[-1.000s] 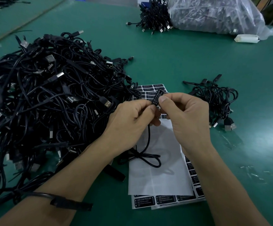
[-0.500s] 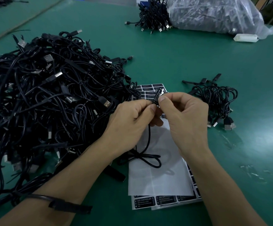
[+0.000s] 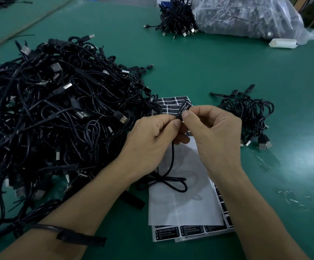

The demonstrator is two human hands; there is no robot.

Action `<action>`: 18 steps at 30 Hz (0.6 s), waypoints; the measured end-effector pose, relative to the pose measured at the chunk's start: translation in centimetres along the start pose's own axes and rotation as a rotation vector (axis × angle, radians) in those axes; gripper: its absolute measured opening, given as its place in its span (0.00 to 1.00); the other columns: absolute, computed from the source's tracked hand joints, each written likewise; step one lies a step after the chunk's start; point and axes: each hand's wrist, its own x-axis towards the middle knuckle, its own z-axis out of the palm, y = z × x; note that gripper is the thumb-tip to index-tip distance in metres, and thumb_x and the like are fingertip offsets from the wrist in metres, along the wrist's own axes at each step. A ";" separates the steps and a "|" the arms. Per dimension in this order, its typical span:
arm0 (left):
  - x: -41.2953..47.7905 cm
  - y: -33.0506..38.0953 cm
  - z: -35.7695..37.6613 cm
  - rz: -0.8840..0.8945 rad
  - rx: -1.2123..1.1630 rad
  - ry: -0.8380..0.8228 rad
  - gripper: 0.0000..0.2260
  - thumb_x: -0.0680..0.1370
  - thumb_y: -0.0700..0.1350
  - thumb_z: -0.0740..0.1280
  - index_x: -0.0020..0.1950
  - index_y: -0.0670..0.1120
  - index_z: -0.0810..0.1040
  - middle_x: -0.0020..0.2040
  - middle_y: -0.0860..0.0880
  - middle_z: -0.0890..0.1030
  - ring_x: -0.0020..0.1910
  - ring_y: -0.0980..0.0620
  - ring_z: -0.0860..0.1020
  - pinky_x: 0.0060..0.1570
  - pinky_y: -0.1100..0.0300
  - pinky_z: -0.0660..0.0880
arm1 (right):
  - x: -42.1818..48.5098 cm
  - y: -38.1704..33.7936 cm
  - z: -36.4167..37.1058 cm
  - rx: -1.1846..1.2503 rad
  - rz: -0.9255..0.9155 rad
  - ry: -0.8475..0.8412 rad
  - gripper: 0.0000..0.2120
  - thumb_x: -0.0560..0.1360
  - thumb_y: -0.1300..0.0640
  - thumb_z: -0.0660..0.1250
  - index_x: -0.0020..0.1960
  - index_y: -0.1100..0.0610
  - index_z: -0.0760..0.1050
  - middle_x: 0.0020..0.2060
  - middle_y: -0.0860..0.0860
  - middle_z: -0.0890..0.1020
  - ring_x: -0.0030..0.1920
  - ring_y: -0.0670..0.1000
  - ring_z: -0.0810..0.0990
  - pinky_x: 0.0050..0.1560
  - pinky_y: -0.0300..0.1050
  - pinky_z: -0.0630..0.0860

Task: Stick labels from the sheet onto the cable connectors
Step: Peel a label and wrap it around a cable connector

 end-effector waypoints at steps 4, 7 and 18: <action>0.0 0.1 0.1 0.016 0.005 -0.009 0.11 0.82 0.47 0.61 0.47 0.50 0.83 0.40 0.53 0.86 0.43 0.57 0.85 0.46 0.61 0.78 | 0.1 0.1 -0.1 -0.009 -0.012 -0.022 0.07 0.75 0.65 0.71 0.38 0.59 0.81 0.28 0.50 0.83 0.26 0.46 0.81 0.30 0.36 0.77; 0.0 0.2 0.0 0.028 0.028 -0.010 0.11 0.82 0.47 0.61 0.46 0.53 0.82 0.39 0.55 0.85 0.42 0.58 0.84 0.46 0.63 0.77 | 0.2 0.1 -0.2 -0.008 -0.018 -0.027 0.08 0.75 0.65 0.71 0.38 0.58 0.81 0.28 0.50 0.83 0.26 0.46 0.81 0.30 0.37 0.77; -0.1 -0.1 -0.2 0.025 0.055 0.000 0.12 0.82 0.47 0.60 0.50 0.50 0.83 0.43 0.52 0.86 0.46 0.53 0.85 0.52 0.45 0.81 | 0.1 -0.1 -0.3 -0.026 -0.037 -0.019 0.06 0.74 0.65 0.72 0.39 0.58 0.82 0.30 0.50 0.84 0.28 0.45 0.82 0.31 0.35 0.78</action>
